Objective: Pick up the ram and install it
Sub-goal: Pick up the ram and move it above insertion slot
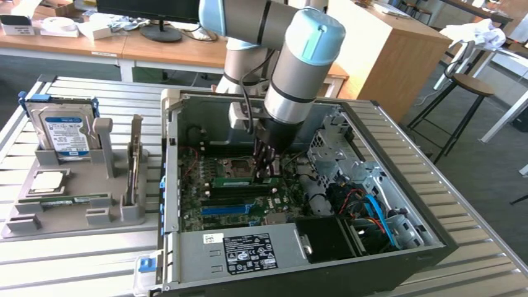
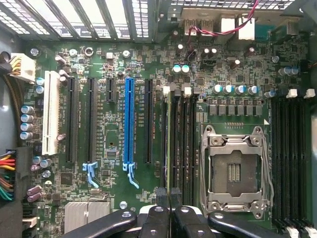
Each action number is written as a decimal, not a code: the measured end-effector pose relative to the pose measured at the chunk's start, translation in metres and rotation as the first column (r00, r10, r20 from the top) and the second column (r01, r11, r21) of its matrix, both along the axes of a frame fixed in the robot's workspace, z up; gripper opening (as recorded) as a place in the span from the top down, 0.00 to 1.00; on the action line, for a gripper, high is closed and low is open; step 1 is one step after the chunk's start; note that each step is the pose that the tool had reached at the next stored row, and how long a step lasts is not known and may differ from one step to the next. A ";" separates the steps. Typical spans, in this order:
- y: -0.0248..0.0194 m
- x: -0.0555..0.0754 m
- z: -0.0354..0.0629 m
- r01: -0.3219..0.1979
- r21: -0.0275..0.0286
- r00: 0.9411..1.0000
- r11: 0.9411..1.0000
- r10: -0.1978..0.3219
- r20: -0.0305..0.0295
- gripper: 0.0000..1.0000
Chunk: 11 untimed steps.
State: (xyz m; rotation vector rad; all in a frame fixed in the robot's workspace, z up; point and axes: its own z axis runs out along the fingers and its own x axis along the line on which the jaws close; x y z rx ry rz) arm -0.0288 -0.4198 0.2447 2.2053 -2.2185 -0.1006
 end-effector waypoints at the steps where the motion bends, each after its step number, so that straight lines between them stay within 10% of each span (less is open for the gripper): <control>1: 0.0000 0.000 -0.0005 0.000 0.000 1.000 1.000 0.000 0.000 0.89; 11: 0.0000 -0.001 -0.0056 0.000 0.000 1.000 1.000 0.000 0.000 0.89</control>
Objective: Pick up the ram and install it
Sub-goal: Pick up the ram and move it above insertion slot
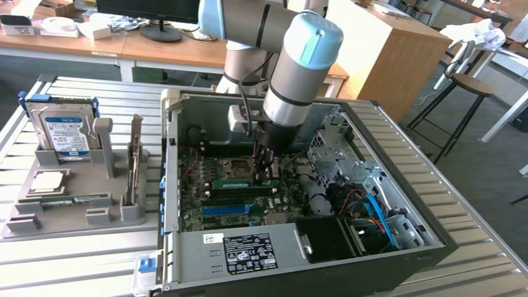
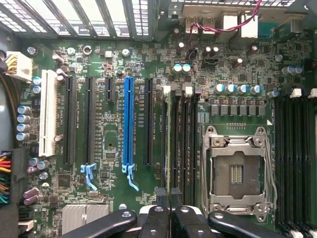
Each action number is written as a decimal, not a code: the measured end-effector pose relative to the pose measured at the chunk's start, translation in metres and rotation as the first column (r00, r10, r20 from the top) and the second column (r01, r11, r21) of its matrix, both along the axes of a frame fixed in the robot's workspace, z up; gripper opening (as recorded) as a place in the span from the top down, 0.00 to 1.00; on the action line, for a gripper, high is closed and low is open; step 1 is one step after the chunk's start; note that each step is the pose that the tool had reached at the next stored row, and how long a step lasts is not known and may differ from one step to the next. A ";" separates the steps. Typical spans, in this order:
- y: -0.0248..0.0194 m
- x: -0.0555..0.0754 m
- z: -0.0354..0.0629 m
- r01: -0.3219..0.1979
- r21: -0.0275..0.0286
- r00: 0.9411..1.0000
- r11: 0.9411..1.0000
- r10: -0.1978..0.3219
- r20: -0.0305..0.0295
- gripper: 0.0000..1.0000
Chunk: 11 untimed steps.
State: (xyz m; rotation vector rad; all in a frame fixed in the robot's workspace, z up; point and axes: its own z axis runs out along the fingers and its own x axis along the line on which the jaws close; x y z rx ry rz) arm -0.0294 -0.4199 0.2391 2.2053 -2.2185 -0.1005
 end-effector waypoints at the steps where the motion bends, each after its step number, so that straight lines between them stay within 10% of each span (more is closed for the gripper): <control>1: 0.0000 0.000 -0.0002 0.000 0.000 1.000 1.000 0.000 0.000 0.89; 11: 0.0010 0.000 -0.0008 0.000 0.000 1.000 1.000 0.000 0.000 0.89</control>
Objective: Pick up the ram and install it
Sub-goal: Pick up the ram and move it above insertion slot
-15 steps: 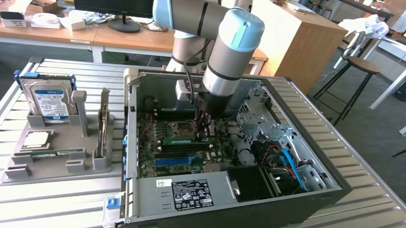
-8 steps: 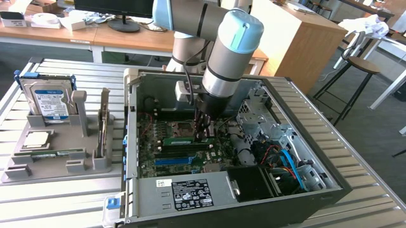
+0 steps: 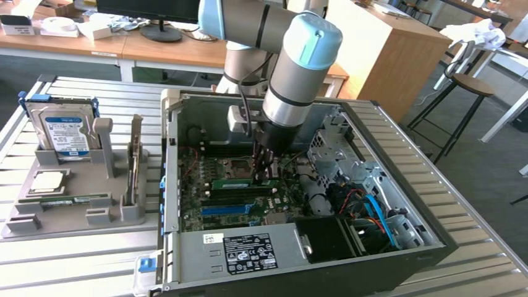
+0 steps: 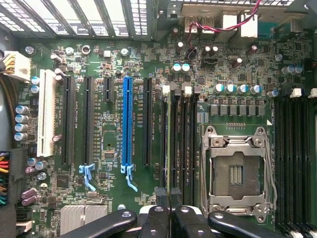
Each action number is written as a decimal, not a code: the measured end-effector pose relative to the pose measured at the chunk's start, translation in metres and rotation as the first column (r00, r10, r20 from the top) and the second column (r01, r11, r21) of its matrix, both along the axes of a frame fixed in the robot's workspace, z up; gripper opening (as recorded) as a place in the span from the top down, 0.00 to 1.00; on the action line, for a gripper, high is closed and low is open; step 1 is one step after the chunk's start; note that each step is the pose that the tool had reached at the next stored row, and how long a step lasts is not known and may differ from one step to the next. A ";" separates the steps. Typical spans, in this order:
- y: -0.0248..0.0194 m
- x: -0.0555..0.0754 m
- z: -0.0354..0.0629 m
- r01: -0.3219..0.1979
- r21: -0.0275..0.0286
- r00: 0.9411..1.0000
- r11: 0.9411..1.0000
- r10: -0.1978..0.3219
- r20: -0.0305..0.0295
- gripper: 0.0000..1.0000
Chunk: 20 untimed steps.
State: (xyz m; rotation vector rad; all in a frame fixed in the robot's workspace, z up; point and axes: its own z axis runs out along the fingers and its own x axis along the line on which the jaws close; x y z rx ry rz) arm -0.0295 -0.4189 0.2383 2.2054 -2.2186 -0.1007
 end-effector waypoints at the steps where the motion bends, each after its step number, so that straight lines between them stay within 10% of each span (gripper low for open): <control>1: 0.0000 0.000 -0.0002 0.000 0.000 1.000 1.000 0.000 0.000 0.89; 20: -0.0006 0.000 -0.0075 0.000 0.000 1.000 1.000 0.000 0.000 0.89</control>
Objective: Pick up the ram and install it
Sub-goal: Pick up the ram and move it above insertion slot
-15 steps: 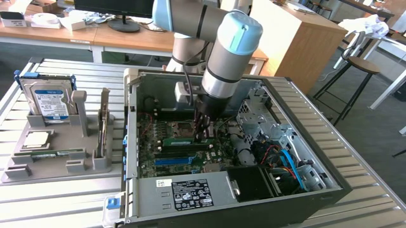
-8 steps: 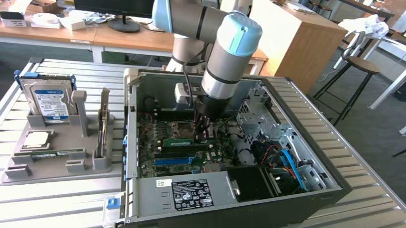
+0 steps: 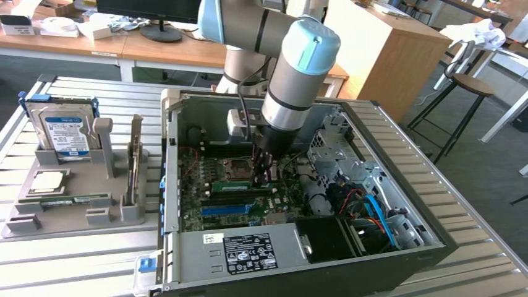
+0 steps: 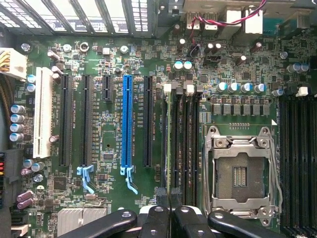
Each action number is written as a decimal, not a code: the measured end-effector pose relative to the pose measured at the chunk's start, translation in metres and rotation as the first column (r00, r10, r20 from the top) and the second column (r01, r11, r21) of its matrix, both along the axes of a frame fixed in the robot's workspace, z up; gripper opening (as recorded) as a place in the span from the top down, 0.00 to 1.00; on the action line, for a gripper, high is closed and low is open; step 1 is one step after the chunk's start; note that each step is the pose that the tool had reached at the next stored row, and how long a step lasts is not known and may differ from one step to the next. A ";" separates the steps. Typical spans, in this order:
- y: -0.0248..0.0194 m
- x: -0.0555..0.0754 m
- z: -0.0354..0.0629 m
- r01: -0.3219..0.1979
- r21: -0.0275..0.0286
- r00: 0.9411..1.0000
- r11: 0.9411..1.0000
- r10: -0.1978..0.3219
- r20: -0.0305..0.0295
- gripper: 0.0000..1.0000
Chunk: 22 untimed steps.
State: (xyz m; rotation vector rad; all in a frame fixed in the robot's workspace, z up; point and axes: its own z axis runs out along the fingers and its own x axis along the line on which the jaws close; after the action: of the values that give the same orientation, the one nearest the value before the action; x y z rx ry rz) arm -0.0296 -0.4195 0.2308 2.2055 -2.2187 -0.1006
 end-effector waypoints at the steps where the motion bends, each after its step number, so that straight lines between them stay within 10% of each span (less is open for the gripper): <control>1: 0.0000 0.000 0.0000 0.000 0.000 1.000 1.000 0.000 0.000 0.89; 22: 0.0000 0.000 -0.0036 0.000 0.000 1.000 1.000 0.000 0.000 0.89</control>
State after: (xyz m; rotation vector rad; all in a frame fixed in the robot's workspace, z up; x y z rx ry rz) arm -0.0296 -0.4196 0.2272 2.2055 -2.2186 -0.1007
